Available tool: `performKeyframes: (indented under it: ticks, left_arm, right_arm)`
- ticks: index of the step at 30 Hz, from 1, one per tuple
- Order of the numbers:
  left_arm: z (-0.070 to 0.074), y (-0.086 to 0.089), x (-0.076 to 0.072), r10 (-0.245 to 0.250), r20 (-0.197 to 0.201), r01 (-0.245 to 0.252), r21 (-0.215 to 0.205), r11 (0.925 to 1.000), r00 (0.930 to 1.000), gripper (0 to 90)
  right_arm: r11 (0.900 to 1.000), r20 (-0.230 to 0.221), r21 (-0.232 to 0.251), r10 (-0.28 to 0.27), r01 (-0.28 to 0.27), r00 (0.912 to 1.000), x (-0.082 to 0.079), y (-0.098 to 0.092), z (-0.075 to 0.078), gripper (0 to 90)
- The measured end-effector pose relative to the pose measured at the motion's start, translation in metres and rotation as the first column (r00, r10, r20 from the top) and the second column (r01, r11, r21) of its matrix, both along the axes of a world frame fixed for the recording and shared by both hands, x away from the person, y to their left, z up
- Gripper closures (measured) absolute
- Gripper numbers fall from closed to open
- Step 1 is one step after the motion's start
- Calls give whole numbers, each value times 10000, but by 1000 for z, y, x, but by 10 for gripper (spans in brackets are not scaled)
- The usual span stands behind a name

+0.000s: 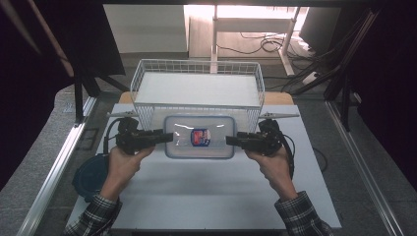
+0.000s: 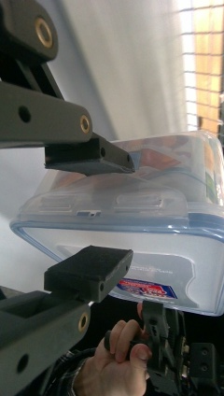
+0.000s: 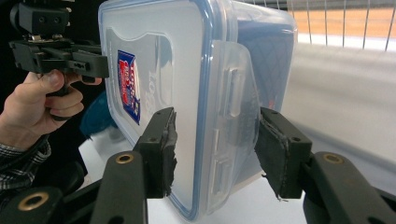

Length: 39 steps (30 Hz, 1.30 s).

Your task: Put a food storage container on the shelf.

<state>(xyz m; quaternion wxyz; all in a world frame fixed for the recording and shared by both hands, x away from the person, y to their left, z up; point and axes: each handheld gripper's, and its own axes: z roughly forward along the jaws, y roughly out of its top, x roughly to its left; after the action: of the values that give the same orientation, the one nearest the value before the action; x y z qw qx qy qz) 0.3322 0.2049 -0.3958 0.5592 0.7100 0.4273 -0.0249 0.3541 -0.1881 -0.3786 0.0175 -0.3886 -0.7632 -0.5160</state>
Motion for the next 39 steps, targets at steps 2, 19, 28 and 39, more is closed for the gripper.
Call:
performKeyframes:
  ticks: [2,19,28,39]
  left_arm:
    - [10,2,6,42,101,-42,-30,10000,9999,527]
    - [66,17,64,262,462,-247,-321,9992,9986,527]
    - [79,20,86,409,371,-395,-396,9984,9985,528]
    - [72,19,107,601,108,-593,-623,9963,9981,526]
  right_arm:
    - [10000,105,64,-7,6,9999,5,2,8,494]
    - [9987,164,424,-283,276,9995,59,15,60,494]
    - [9978,211,573,-345,333,9992,85,20,75,493]
    - [9967,20,504,-640,638,9979,109,23,78,486]
